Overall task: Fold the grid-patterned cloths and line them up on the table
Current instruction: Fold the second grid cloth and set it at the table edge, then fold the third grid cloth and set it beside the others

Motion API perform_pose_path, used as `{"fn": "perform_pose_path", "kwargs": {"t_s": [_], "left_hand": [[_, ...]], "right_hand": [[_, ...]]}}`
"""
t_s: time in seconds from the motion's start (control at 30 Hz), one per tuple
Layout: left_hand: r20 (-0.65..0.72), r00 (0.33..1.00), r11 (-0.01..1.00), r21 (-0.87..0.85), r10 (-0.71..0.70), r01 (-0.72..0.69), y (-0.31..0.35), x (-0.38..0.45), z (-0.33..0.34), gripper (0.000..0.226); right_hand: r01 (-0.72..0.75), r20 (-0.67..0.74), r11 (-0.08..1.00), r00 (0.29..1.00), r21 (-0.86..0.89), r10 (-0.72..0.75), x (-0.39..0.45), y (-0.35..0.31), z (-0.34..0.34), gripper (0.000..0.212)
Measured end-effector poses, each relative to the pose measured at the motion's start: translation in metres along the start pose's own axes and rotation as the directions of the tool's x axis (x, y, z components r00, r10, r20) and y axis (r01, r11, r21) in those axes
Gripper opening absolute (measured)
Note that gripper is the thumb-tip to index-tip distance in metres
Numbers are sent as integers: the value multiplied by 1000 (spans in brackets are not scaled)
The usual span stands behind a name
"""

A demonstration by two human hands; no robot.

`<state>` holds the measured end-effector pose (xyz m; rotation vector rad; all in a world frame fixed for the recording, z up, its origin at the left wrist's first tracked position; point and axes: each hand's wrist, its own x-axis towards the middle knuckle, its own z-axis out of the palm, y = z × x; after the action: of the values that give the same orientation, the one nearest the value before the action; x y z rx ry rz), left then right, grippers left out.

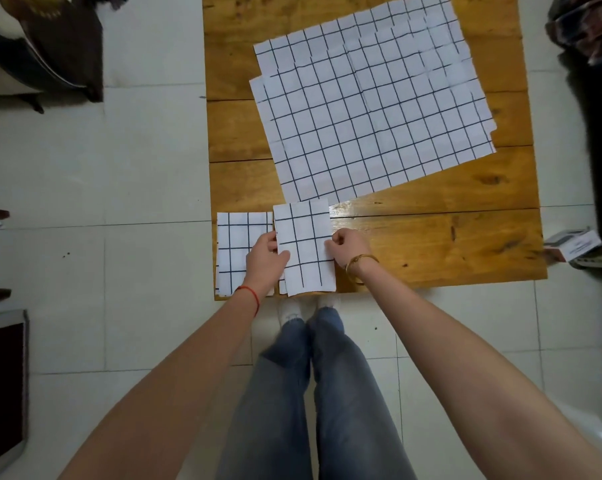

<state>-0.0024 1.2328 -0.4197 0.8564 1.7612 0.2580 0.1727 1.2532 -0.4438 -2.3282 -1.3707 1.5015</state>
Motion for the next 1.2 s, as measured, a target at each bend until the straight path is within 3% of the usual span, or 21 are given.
{"fn": "perform_pose_path", "kwargs": {"t_s": [0.27,0.63,0.87,1.2], "left_hand": [[-27,1000,1000,-1,-12,12,-4,3,0,56],[-106,994,999,54,12,-7,-5,0,-8,48],[-206,972,989,119,115,-92,14,-3,-16,35],[-145,945,954,105,292,-279,81,12,-33,31]], "right_hand": [[10,83,998,997,-59,-5,4,-2,6,20],[141,139,907,986,-397,-92,1,3,-1,23],[114,-22,919,991,-378,-132,-3,6,-19,26],[142,-246,974,952,-176,-183,0,-14,-79,13]]}}
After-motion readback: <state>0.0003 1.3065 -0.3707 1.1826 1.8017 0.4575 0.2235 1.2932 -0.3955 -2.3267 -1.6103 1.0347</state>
